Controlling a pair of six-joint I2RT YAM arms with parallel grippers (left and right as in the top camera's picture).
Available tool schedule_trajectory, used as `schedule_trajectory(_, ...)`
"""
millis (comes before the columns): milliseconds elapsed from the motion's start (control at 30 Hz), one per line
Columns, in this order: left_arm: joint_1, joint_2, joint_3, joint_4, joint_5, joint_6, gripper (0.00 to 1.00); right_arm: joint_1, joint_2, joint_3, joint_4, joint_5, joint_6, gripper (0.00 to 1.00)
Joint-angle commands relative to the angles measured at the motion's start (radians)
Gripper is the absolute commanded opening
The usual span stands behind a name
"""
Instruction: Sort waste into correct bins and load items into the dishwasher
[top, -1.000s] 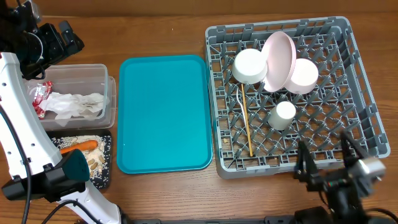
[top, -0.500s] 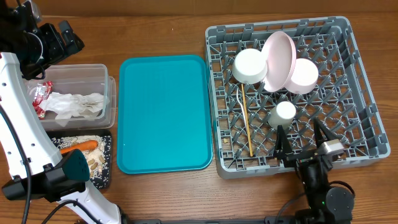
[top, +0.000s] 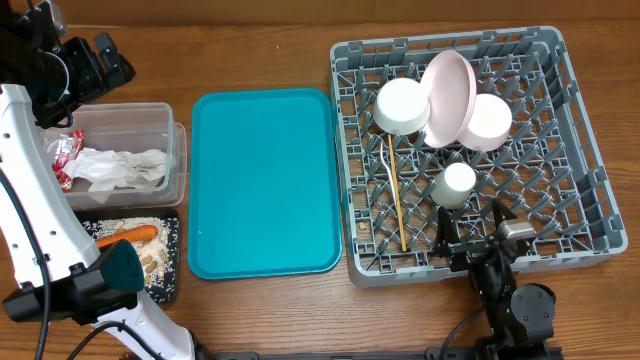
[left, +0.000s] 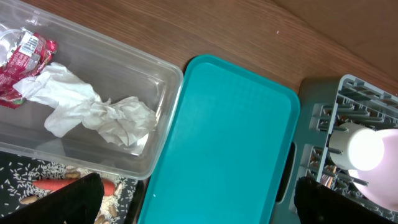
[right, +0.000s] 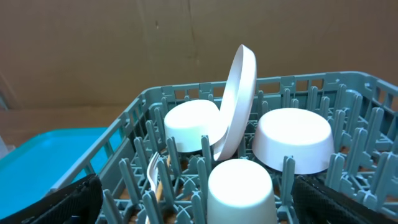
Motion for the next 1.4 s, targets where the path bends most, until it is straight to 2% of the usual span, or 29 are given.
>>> schedule_trajectory(0,-0.002,-0.005,0.007,0.0,0.011,-0.002,1.0,-0.007,-0.011,-0.01,0.005,0.005,-0.1,1.0)
schedule_trajectory(100,-0.002,-0.005,0.007,-0.001,0.011,-0.002,1.0,-0.007,-0.011,-0.01,0.005,0.005,-0.145,1.0)
schedule_trajectory(1133,-0.004,-0.008,0.007,0.0,0.011,-0.002,1.0,-0.006,-0.011,-0.01,0.006,0.003,-0.144,1.0)
schedule_trajectory(1367,-0.005,-0.21,0.007,0.0,0.011,-0.002,1.0,-0.006,-0.011,-0.01,0.006,0.002,-0.144,1.0)
